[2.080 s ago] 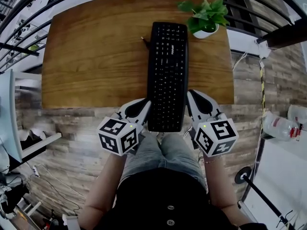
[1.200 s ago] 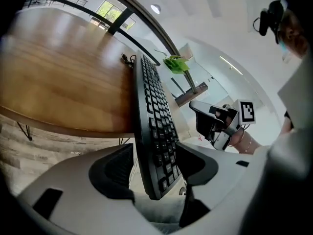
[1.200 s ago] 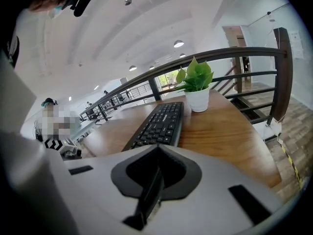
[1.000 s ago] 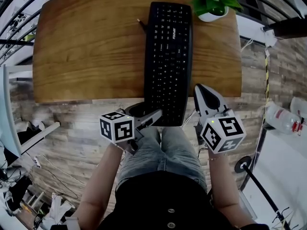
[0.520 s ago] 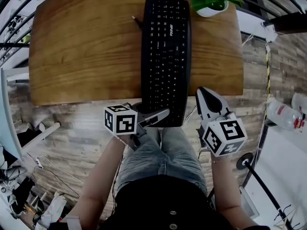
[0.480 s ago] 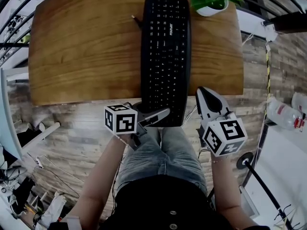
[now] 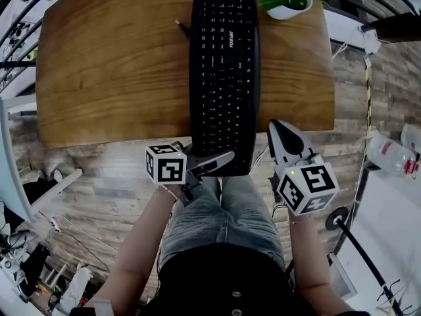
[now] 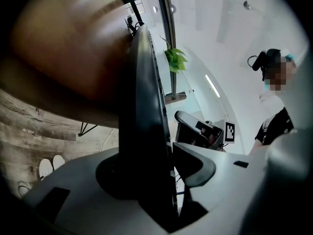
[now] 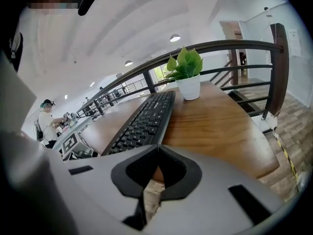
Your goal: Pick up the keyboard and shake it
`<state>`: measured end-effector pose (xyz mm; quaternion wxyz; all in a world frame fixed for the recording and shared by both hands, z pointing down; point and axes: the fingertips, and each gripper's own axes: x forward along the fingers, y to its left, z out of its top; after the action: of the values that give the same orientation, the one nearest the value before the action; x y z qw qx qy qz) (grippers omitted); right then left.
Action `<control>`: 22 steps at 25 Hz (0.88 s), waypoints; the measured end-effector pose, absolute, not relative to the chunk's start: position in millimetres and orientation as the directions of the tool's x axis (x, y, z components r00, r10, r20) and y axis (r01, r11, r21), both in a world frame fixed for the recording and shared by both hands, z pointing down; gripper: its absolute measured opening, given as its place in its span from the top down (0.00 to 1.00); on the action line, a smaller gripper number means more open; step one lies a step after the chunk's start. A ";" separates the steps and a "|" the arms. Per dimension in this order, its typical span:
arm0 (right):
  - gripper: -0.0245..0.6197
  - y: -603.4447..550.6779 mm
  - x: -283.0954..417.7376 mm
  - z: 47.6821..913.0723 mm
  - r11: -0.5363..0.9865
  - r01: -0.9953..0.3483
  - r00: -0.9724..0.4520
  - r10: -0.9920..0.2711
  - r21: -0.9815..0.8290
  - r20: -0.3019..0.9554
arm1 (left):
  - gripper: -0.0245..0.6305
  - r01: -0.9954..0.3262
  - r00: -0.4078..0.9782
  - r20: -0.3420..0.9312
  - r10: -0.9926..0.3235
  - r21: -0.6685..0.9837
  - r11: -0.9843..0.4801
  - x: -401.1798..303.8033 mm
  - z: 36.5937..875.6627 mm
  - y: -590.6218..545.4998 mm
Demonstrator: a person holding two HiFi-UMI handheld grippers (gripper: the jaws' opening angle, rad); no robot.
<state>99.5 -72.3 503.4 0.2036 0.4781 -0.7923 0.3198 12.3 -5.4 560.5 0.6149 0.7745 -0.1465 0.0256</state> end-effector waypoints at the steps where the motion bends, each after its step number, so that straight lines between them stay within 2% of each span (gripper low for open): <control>1: 0.92 -72.7 99.3 504.1 0.337 -0.887 -0.461 -0.627 -0.314 0.628 | 0.64 -0.247 0.958 0.208 -0.195 0.946 -0.207 12.5 559.2 -5.1; 9: 0.92 -80.0 100.3 502.1 0.345 -0.882 -0.472 -0.631 -0.323 0.615 | 0.75 -0.162 0.977 0.126 -0.172 0.963 -0.216 12.4 541.4 -1.5; 22: 0.91 -103.9 95.0 503.4 0.320 -0.805 -0.585 -0.568 -0.499 0.579 | 0.78 -0.156 0.982 0.133 -0.134 0.971 -0.181 5.5 534.9 0.6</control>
<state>95.0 -103.9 503.4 0.1506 0.4299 -0.7985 0.3937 5.5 0.6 534.9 0.6330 0.7683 -0.0943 0.0087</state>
